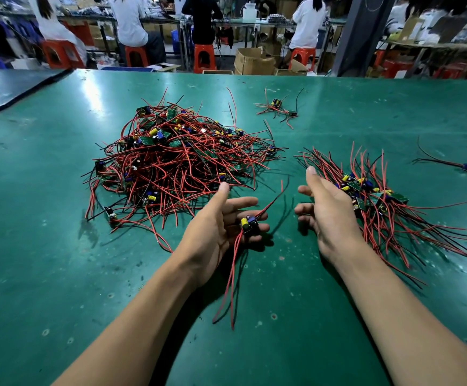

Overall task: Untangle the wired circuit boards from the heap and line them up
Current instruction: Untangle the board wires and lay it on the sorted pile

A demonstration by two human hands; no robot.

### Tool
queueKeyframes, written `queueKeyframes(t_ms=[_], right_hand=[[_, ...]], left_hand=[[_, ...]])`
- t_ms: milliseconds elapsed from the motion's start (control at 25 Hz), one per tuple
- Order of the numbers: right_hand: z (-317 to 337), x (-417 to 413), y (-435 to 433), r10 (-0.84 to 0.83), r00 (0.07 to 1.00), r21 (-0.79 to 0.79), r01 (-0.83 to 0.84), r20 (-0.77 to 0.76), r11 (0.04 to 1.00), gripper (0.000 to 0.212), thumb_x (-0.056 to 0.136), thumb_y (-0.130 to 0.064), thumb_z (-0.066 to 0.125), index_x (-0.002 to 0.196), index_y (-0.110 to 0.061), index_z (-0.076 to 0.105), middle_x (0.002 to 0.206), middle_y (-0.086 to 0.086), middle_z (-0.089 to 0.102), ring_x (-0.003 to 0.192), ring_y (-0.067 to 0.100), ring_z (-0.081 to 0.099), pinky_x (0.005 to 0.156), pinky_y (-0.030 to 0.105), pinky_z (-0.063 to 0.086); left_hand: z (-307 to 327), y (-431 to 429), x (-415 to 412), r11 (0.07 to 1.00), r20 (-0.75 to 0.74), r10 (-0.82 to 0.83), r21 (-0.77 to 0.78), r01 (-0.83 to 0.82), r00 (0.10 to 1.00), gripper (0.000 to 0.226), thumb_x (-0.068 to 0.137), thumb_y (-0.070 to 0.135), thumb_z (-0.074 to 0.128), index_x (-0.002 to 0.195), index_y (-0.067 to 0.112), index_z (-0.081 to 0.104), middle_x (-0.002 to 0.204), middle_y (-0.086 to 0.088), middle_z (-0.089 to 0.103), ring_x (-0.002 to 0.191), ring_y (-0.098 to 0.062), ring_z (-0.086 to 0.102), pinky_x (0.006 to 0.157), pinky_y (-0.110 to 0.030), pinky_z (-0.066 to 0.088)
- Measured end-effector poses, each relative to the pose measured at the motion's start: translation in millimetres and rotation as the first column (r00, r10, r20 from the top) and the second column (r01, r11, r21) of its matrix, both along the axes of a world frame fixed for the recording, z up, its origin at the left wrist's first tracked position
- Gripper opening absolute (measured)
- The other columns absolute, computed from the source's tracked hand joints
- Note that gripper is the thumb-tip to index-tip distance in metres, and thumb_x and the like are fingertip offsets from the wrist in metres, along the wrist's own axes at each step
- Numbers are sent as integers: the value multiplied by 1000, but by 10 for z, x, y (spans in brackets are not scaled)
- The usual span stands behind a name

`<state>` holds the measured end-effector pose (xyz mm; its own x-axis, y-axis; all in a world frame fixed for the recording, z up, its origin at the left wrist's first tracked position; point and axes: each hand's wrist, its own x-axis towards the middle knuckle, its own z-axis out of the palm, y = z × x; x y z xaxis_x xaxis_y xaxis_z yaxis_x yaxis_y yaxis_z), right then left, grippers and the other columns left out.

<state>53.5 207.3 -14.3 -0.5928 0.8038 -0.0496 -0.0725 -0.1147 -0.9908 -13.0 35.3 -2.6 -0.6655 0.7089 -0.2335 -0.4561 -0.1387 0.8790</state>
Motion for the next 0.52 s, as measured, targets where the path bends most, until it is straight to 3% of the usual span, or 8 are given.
queueKeyframes(t_ms=[200, 320, 400, 520], right_hand=[[12, -7, -40, -7, 1000, 45, 6, 22, 999, 23, 98, -48, 57, 93, -27, 64, 93, -2, 61, 47, 6, 53, 41, 20, 40], [5, -13, -139, 8, 999, 124, -13, 37, 992, 32, 93, -53, 62, 83, -24, 56, 61, -9, 53, 45, 10, 47, 42, 24, 38], [-4, -22, -228, 87, 994, 193, -97, 61, 976, 36, 90, -57, 63, 78, -25, 53, 51, -9, 48, 43, 13, 45, 43, 26, 36], [1, 0, -331, 205, 961, 257, -249, 187, 934, 42, 86, -60, 65, 74, -22, 53, 51, -3, 50, 38, 14, 47, 41, 24, 37]], left_hand=[[-25, -11, -59, 999, 15, -33, 36, 32, 999, 82, 93, 69, 21, 126, 5, 60, 116, -20, 69, 102, -32, 69, 75, -34, 52], [-63, -2, -62, 998, -1, -39, 53, 39, 999, 87, 87, 75, 21, 130, 9, 58, 119, -18, 69, 117, -35, 62, 102, -49, 43], [-64, -5, -48, 996, -1, -57, 64, 57, 998, 86, 84, 77, 21, 131, 15, 58, 120, -15, 69, 123, -34, 58, 110, -52, 35], [-39, -13, -13, 994, 15, -81, 77, 80, 997, 67, 92, 65, 31, 132, 18, 57, 120, -9, 70, 104, -22, 67, 100, -41, 46]])
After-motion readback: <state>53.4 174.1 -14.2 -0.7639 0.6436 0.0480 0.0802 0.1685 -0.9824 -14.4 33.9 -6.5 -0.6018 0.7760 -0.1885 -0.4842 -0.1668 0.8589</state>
